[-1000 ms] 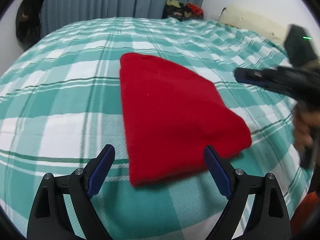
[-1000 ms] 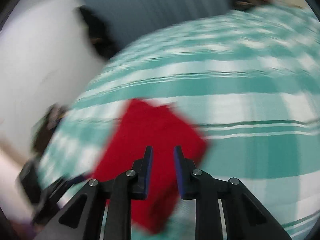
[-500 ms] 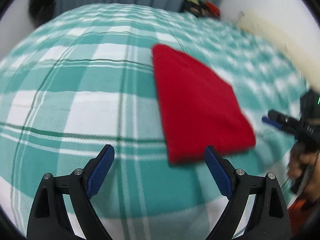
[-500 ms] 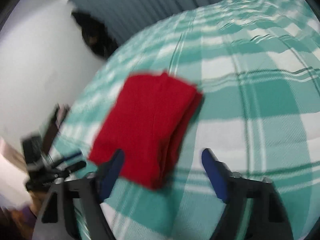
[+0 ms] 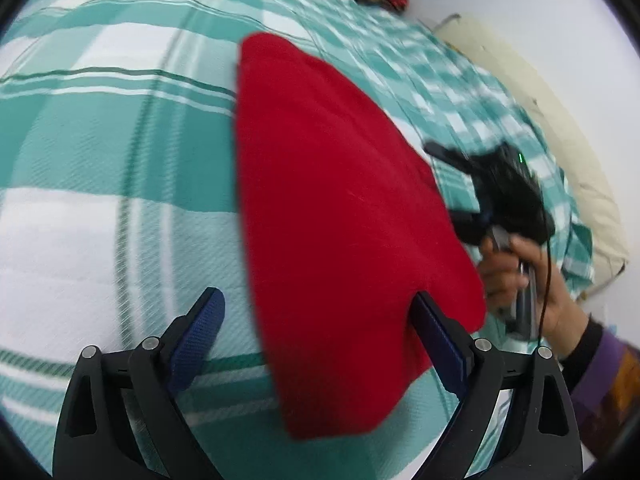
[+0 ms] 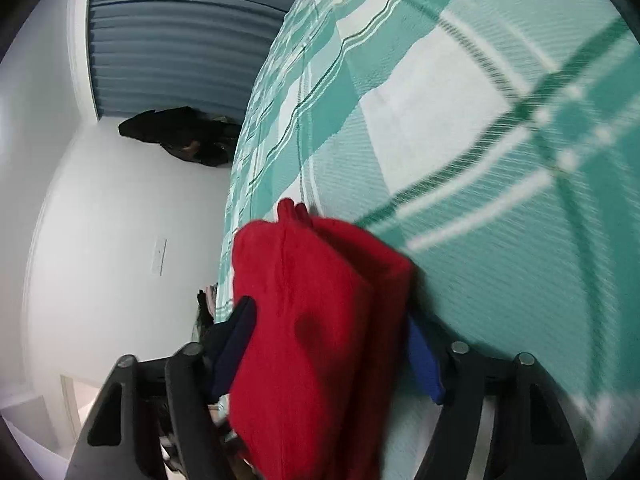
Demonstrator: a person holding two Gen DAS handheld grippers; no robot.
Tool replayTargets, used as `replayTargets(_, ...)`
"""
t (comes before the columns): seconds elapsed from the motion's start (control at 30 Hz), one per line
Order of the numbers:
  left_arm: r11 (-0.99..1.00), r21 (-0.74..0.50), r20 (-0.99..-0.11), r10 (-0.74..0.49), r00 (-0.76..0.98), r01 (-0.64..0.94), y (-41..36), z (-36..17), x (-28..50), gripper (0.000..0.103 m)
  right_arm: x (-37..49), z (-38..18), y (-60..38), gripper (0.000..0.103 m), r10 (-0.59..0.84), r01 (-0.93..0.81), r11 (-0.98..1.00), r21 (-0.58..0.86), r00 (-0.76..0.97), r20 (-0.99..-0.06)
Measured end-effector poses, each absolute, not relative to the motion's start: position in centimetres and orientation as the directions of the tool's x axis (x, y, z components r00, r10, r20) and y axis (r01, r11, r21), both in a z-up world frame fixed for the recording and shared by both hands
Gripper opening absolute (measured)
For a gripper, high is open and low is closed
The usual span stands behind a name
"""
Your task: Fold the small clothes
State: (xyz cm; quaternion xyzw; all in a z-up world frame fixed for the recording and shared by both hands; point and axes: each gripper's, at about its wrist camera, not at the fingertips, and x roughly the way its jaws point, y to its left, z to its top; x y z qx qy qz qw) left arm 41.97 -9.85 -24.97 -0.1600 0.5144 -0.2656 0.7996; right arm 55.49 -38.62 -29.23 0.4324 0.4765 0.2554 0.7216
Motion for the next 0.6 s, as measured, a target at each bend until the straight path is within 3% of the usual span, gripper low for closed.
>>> replayTargets(0.07, 0.787, -0.546, -0.728, -0.615, 0.304, 0.286, -10.5, -24.8, 42.0, 0.087, 55.8, -29.2, -38.0, 0.015, 0.773, 0.038, 0.525, 0.85, 0.396, -0.495)
replayTargets(0.1, 0.777, -0.561, -0.72, -0.629, 0.295, 0.285, -10.6, -24.7, 42.0, 0.078, 56.0, -28.9, -37.8, 0.014, 0.744, 0.037, 0.571, 0.82, 0.398, -0.536)
replayTargets(0.13, 0.789, -0.549, -0.731, -0.614, 0.299, 0.278, -10.5, -24.6, 42.0, 0.058, 56.0, -28.7, -37.7, 0.013, 0.735, 0.028, 0.584, 0.811, 0.406, -0.543)
replayTargets(0.17, 0.8, -0.533, -0.74, -0.599, 0.306, 0.277, -10.6, -24.5, 41.9, 0.049, 56.0, -28.3, -37.5, 0.013, 0.722, 0.016, 0.6, 0.8, 0.421, -0.549)
replayTargets(0.23, 0.804, -0.526, -0.735, -0.594, 0.327, 0.278, -10.4, -23.8, 41.5, 0.04, 55.7, -26.5, -37.1, 0.012, 0.697, -0.029, 0.631, 0.775, 0.46, -0.55)
replayTargets(0.33, 0.81, -0.505, -0.716, -0.586, 0.38, 0.297, -10.2, -21.3, 40.6, 0.035, 54.9, -22.8, -35.7, 0.012, 0.676, -0.129, 0.68, 0.722, 0.491, -0.549)
replayTargets(0.6, 0.79, -0.507, -0.651, -0.613, 0.448, 0.344, -7.9, -14.6, 38.5, 0.038, 53.2, -13.9, -33.8, 0.012, 0.714, -0.291, 0.666, 0.687, 0.517, -0.472)
